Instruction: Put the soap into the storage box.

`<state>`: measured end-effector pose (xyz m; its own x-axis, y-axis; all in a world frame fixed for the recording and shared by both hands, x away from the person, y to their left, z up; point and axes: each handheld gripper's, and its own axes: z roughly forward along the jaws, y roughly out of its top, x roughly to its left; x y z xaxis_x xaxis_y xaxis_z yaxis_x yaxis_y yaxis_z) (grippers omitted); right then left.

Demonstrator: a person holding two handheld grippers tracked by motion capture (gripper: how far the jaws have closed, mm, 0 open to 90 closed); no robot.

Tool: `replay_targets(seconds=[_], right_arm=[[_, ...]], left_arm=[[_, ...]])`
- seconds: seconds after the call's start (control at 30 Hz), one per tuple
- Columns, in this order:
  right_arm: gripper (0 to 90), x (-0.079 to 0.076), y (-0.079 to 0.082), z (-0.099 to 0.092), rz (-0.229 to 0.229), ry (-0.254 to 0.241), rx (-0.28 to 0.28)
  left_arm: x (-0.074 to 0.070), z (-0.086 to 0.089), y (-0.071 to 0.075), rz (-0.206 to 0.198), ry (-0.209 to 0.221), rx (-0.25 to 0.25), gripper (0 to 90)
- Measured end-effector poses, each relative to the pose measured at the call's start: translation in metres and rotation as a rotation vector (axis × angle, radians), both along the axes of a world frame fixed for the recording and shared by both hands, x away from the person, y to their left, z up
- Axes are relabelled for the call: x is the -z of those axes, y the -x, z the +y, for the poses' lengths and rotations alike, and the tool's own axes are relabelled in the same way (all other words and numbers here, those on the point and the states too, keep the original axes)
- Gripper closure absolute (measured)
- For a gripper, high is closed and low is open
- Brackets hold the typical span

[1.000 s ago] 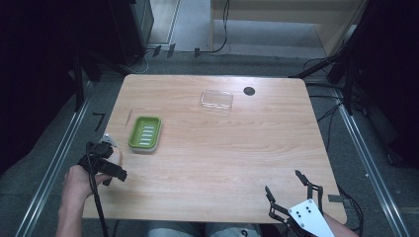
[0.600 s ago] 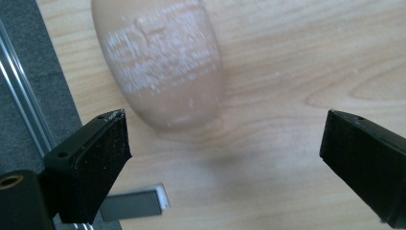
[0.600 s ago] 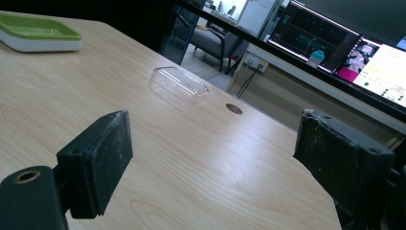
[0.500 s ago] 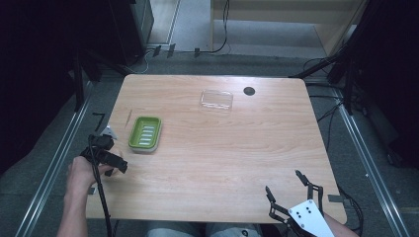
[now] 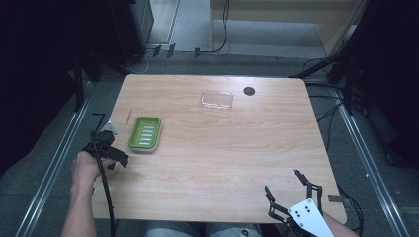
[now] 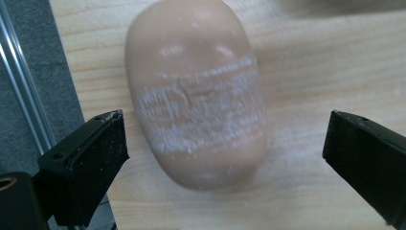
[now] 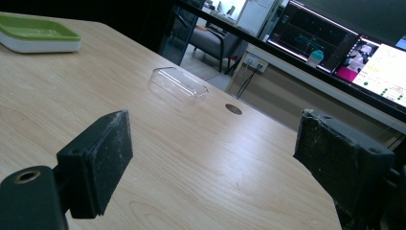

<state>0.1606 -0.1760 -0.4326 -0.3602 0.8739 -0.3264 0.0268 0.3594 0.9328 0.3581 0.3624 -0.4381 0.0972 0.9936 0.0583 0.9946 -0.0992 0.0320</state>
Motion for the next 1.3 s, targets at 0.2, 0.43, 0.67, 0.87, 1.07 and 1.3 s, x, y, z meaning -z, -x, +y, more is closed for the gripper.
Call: replay_targets(seconds=[0.2,0.43,0.67,0.87,1.07,1.3], right_arm=[[13.1,0.0,-0.0005,0.0017,-0.003,0.005,-0.008],[13.1,0.0001,-0.0008,0.0002,-0.004,0.0,-0.002],[13.1,0.0002,-0.0003,0.0,-0.002,-0.005,0.0],[13.2,-0.0002,-0.0002,0.001,-0.005,-0.003,0.0],[13.1,-0.0001,-0.0001,0.0008,-0.006,-0.005,0.001],[13.2,0.0,-0.0011,0.0019,-0.003,-0.002,-0.006]], left_arm=[[0.0046,0.0022,-0.0045,-0.002,-0.027,-0.033,3.0],[0.0046,0.0052,-0.005,-0.024,-0.034,-0.045,16.2],[0.0071,0.0065,-0.0044,-0.014,-0.026,-0.053,21.7],[0.008,0.0046,-0.0039,-0.019,-0.034,-0.047,26.6],[0.0072,0.0055,-0.0025,-0.023,-0.03,-0.048,30.2],[0.0068,0.0041,-0.0012,-0.019,-0.033,-0.03,31.5]])
